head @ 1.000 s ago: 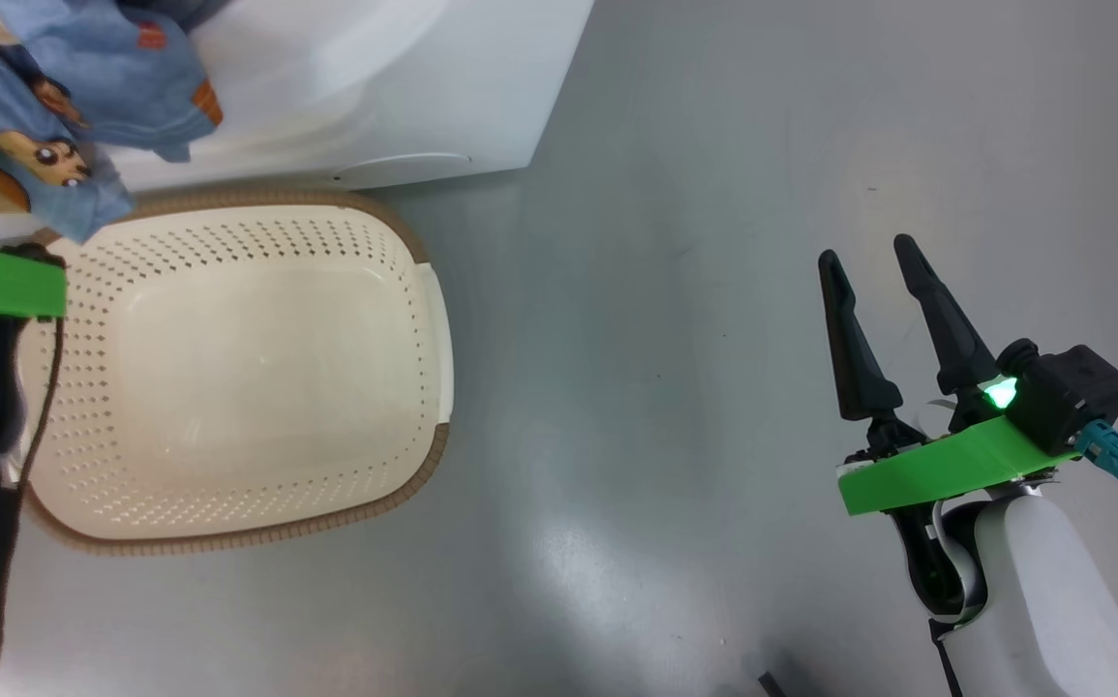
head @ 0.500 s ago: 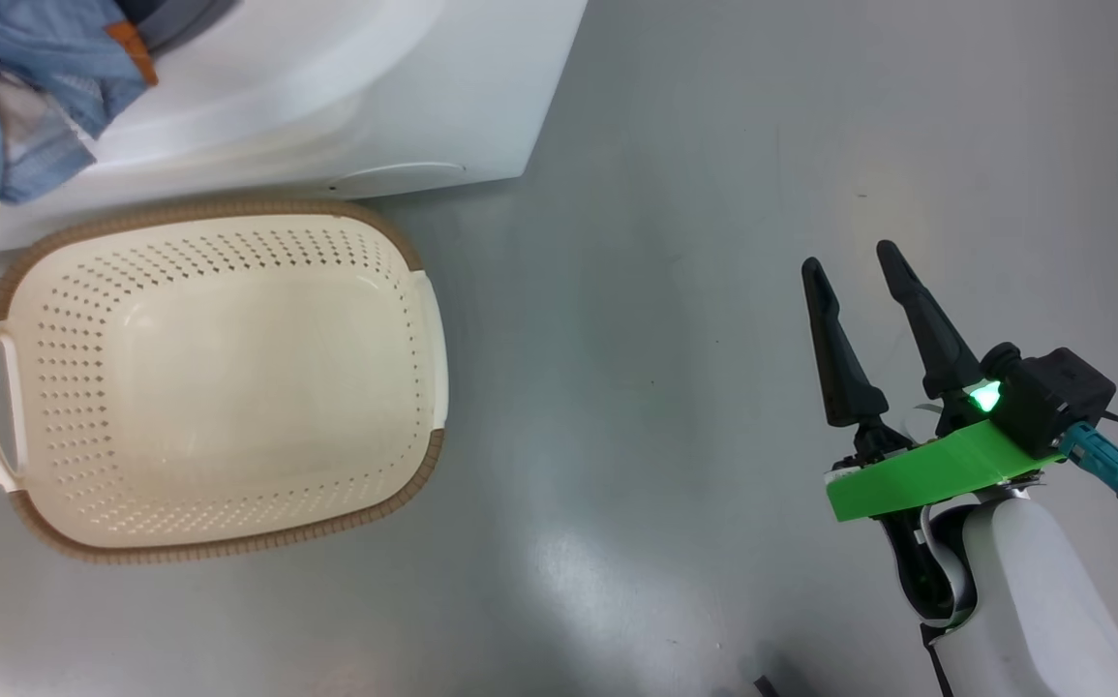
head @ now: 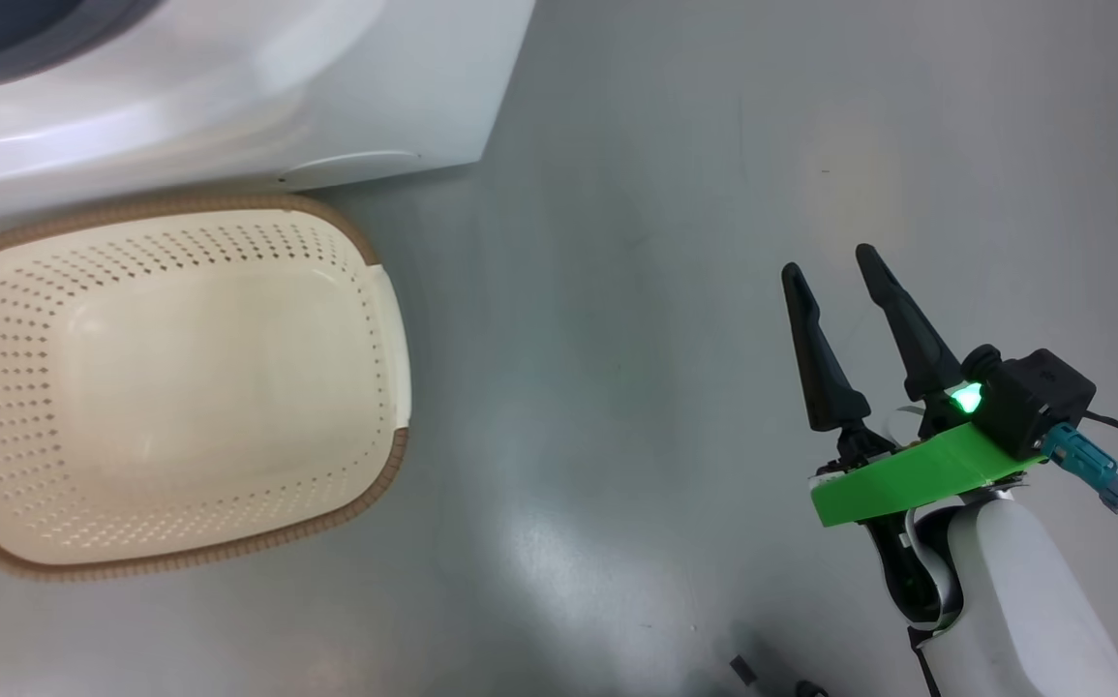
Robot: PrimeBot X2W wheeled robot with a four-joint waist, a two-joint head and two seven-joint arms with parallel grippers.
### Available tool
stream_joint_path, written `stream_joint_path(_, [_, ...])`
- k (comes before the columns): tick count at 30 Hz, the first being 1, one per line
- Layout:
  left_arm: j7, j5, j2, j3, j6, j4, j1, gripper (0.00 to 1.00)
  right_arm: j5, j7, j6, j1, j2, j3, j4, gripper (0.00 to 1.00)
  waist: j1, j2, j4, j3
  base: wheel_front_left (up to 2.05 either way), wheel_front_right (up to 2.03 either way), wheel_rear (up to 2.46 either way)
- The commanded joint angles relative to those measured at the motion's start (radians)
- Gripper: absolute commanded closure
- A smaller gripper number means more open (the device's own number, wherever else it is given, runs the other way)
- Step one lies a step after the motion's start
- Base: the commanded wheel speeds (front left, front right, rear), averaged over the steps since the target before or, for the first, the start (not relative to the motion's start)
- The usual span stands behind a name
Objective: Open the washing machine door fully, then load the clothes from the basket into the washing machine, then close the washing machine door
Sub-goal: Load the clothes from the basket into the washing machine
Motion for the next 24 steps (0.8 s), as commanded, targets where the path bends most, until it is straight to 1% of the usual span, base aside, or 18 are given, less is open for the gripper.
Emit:
stream_joint_path(1, [-0.006, 0.028, 0.048, 0.055, -0.001, -0.056, -0.012, 1.0, 0.002, -0.007, 0.002, 0.001, 0.007, 0.022, -0.024, 0.0, 0.0, 0.0, -0.013, 0.012, 0.0, 0.0, 0.0])
stream_joint_path(4, [-0.006, 0.099, 0.029, 0.143, -0.001, -0.138, 0.03, 1.0, 0.005, -0.007, 0.002, -0.005, 0.009, 0.027, -0.024, 0.0, 0.0, 0.0, -0.023, 0.019, 0.0, 0.0, 0.0])
stream_joint_path(7, [-0.006, 0.123, 0.002, 0.158, -0.001, -0.116, 0.086, 1.0, 0.006, -0.007, 0.002, -0.006, 0.01, 0.03, -0.023, 0.0, 0.0, 0.0, -0.028, 0.021, 0.0, 0.0, 0.0])
stream_joint_path(8, [-0.006, 0.116, -0.007, 0.149, -0.001, -0.082, 0.1, 0.96, 0.006, -0.007, 0.002, -0.005, 0.01, 0.03, -0.023, 0.0, 0.0, 0.0, -0.028, 0.02, 0.0, 0.0, 0.0])
stream_joint_path(9, [-0.006, 0.124, -0.005, 0.126, -0.001, -0.061, 0.106, 0.74, 0.006, -0.007, 0.002, -0.003, 0.01, 0.03, -0.022, 0.0, 0.0, 0.0, -0.028, 0.02, 0.0, 0.0, 0.0])
stream_joint_path(11, [-0.006, 0.107, -0.008, 0.104, -0.001, -0.002, 0.11, 0.51, 0.007, -0.007, 0.002, -0.002, 0.011, 0.03, -0.022, 0.0, 0.0, 0.0, -0.028, 0.019, 0.0, 0.0, 0.0])
stream_joint_path(12, [-0.006, 0.104, -0.005, 0.083, -0.001, 0.023, 0.104, 0.0, 0.007, -0.007, 0.002, -0.001, 0.011, 0.03, -0.021, 0.0, 0.0, 0.0, -0.027, 0.019, 0.0, 0.0, 0.0])
stream_joint_path(16, [-0.006, 0.075, 0.004, 0.042, -0.001, 0.101, 0.07, 0.0, 0.007, -0.007, 0.002, 0.0, 0.011, 0.027, -0.021, 0.0, 0.0, 0.0, -0.024, 0.017, 0.0, 0.0, 0.0])
stream_joint_path(19, [-0.006, 0.047, 0.004, 0.005, -0.001, 0.193, 0.046, 0.0, 0.011, -0.007, 0.002, 0.003, 0.012, 0.027, -0.019, 0.0, 0.0, 0.0, -0.02, 0.01, 0.0, 0.0, 0.0])
stream_joint_path(24, [0.009, -0.004, -0.007, -0.068, -0.001, 0.292, -0.01, 0.0, 0.014, -0.007, 0.002, 0.005, 0.012, 0.03, -0.018, 0.0, 0.0, 0.0, -0.012, 0.005, 0.0, 0.0, 0.0])
